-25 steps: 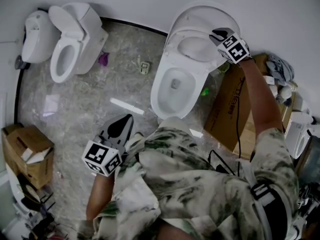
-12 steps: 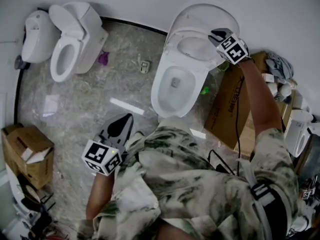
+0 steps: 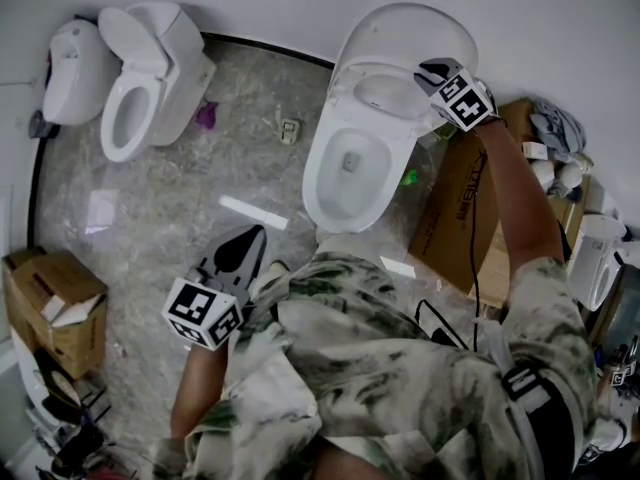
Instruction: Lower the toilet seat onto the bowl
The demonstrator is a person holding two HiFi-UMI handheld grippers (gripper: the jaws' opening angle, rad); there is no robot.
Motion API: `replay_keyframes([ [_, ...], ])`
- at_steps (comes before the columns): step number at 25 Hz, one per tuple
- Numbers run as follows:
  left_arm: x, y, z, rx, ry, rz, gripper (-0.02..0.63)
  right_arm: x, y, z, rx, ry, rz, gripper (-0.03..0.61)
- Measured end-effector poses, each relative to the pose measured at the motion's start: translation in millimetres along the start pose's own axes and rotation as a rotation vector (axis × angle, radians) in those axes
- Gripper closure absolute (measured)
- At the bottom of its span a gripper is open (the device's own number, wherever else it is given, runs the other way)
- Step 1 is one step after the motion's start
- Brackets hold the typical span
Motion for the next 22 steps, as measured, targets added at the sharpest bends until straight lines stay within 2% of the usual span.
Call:
replay_keyframes([
  [22, 32.9, -1.1, 19.4, -0.01, -0.009, 0.014, 0.592, 15.1, 51.7, -2.5, 0.028, 0.023, -0.001, 0.474],
])
Point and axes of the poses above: the fingertips, and each gripper's own axes: x backward along the fingers, y to its left, z out of its underside, the point moved 4 cm from there along x, backward along the fingers
